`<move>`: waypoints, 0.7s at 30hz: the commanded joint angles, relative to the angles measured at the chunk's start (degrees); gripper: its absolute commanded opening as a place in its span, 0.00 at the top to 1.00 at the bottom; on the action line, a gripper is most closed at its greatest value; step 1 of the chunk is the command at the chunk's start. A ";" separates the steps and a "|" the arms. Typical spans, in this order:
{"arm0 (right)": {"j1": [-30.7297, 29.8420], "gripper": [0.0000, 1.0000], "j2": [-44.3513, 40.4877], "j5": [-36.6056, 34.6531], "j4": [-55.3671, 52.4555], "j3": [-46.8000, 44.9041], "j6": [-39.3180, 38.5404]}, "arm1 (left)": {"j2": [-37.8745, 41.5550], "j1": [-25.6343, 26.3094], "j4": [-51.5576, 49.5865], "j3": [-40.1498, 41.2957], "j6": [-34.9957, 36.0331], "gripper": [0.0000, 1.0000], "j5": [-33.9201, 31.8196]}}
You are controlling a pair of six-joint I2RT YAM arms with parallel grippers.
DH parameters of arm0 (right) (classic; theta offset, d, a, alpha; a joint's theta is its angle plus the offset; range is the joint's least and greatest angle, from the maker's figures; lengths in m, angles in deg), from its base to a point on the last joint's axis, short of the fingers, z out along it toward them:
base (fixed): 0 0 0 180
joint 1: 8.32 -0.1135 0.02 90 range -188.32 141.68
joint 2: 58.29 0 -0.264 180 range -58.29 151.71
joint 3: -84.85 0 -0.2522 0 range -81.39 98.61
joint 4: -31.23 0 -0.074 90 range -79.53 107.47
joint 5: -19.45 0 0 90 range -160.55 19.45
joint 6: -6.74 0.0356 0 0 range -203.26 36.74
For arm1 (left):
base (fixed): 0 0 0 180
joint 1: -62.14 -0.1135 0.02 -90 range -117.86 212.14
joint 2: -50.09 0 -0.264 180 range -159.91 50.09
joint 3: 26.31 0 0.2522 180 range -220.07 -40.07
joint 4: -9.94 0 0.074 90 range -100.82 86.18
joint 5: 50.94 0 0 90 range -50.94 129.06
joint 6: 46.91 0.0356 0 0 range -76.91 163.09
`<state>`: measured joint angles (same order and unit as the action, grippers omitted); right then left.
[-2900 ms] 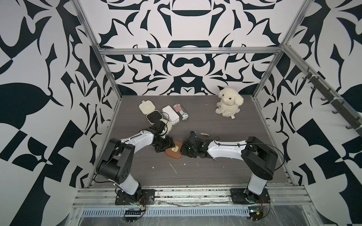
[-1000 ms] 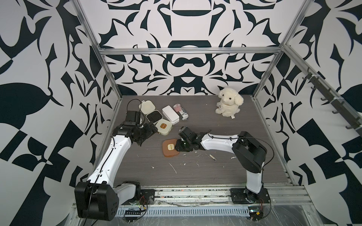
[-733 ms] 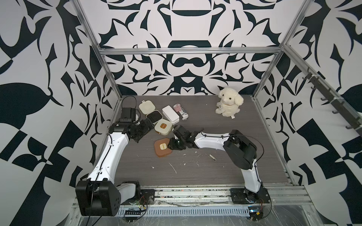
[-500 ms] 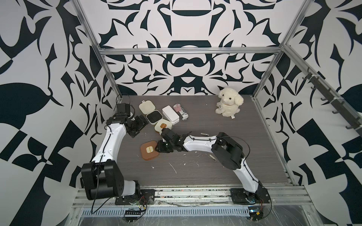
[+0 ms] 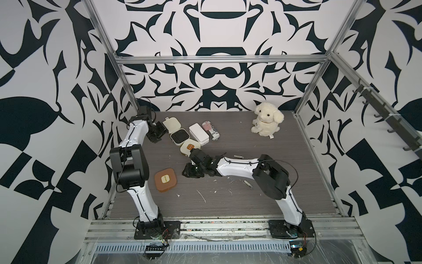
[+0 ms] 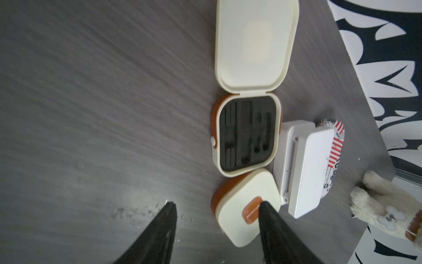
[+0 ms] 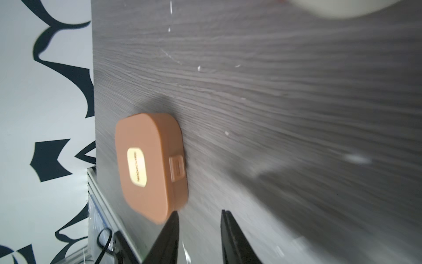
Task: Organize nail clipper sets
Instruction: Move the storage box to the center of the board, then pick up the storage box at the center of the board.
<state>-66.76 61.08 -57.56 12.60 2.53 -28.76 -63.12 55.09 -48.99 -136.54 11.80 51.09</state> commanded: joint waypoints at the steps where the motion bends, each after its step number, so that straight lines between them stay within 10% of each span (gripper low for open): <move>1: 0.74 0.65 -10.55 -5.27 -3.11 -4.23 -4.29 | -5.53 0.77 -6.61 -5.21 1.99 0.41 -3.26; 21: 8.12 0.64 -35.51 -12.56 -7.44 -31.40 -4.74 | -17.16 6.24 -8.68 -12.35 2.11 0.59 -9.30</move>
<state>-58.87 27.94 -69.10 4.19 -28.60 -33.85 -78.90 61.69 -55.78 -147.64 13.88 43.09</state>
